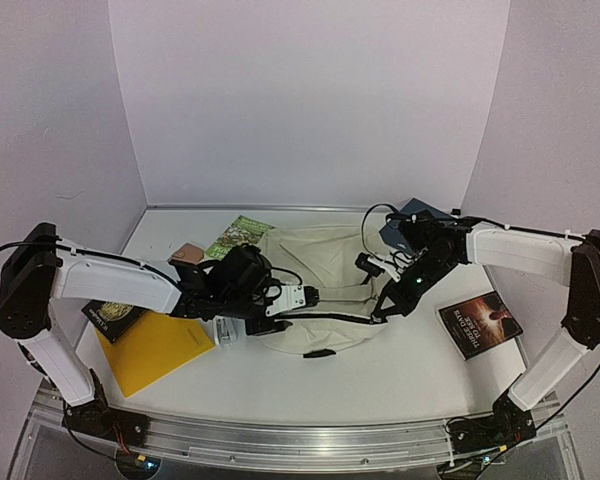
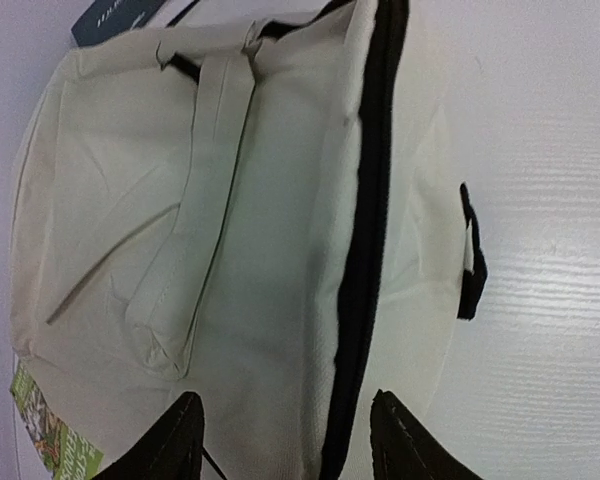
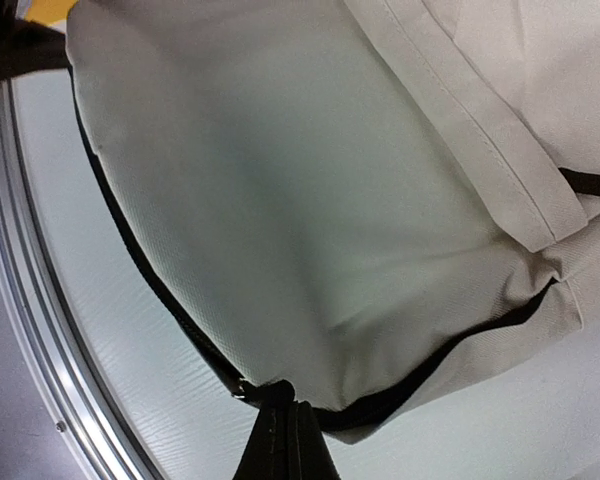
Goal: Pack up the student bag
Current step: Unzip the student bag at the center of the board.
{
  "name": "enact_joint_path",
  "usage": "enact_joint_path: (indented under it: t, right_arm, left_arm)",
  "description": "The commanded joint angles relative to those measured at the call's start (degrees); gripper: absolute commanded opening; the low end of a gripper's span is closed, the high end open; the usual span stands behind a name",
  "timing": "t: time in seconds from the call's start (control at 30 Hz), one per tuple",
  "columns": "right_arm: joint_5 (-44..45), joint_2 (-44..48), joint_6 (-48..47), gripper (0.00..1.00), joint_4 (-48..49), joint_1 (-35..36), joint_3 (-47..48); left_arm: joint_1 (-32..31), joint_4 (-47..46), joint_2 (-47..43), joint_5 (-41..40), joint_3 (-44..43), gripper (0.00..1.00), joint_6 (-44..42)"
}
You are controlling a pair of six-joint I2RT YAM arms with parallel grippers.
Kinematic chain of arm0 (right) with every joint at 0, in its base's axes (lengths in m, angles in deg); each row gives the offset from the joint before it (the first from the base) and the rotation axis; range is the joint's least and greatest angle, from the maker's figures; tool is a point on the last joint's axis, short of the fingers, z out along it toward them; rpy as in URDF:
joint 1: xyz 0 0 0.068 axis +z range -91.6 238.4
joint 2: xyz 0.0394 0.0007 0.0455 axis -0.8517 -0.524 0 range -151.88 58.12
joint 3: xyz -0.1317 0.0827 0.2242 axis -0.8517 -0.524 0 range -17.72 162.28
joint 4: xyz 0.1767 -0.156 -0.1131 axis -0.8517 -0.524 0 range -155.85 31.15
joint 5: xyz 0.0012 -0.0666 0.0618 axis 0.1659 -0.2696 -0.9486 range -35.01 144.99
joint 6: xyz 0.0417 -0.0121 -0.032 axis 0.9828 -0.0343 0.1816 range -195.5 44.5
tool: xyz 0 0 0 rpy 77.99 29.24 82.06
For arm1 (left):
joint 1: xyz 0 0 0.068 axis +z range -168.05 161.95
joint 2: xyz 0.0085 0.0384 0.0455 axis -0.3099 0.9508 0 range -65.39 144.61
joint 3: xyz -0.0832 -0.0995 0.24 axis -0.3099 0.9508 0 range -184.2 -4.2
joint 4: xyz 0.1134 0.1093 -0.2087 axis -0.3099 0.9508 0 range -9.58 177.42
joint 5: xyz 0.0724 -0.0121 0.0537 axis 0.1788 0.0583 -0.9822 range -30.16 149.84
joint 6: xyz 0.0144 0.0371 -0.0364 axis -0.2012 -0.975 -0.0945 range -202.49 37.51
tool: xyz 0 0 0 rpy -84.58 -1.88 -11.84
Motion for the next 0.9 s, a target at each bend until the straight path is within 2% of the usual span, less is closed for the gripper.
enact_joint_path:
  t: [0.0,0.07,0.1,0.23,0.3,0.4,0.47,0.6,0.67,0.87]
  right_arm:
    - [-3.9,-0.7,2.0,0.0,-0.2,0.0,3.1]
    - [-4.2,-0.7,2.2,0.0,-0.1,0.0,3.1]
    - [-4.4,-0.6,2.3,0.0,-0.1,0.1,3.1]
    - [-5.0,-0.4,2.8,0.0,0.1,0.1,3.1]
    - [-5.0,-0.2,2.9,0.0,0.2,0.1,2.9]
    - [-4.6,0.1,3.0,0.0,0.3,0.1,2.4]
    - [-4.2,0.5,3.0,0.0,0.3,0.0,2.1]
    - [-1.9,1.5,2.7,0.0,0.2,0.1,1.1]
    - [1.1,2.1,2.3,0.0,0.0,0.0,0.2]
    - [8.3,2.5,-1.0,0.0,0.1,-3.3,-1.9]
  left_arm:
    - [-3.0,0.7,0.8,2.3,-6.9,0.64,2.5]
    - [-3.7,0.6,2.2,4.0,-9.1,0.73,3.0]
    - [-3.9,0.9,3.5,4.5,-10.7,0.75,3.2]
    - [-4.4,3.0,9.1,5.7,-16.2,0.76,3.2]
    - [-4.5,3.9,11.8,6.4,-19.0,0.72,3.2]
    - [-4.5,4.6,14.8,8.0,-21.7,0.62,3.5]
    - [-4.6,4.7,15.8,9.1,-22.5,0.5,3.9]
    - [-4.6,5.5,15.5,8.3,-21.9,0.16,4.2]
    - [-4.6,5.3,13.5,7.4,-19.6,0.02,4.6]
    - [-4.6,3.0,5.6,3.3,-11.0,0.0,5.2]
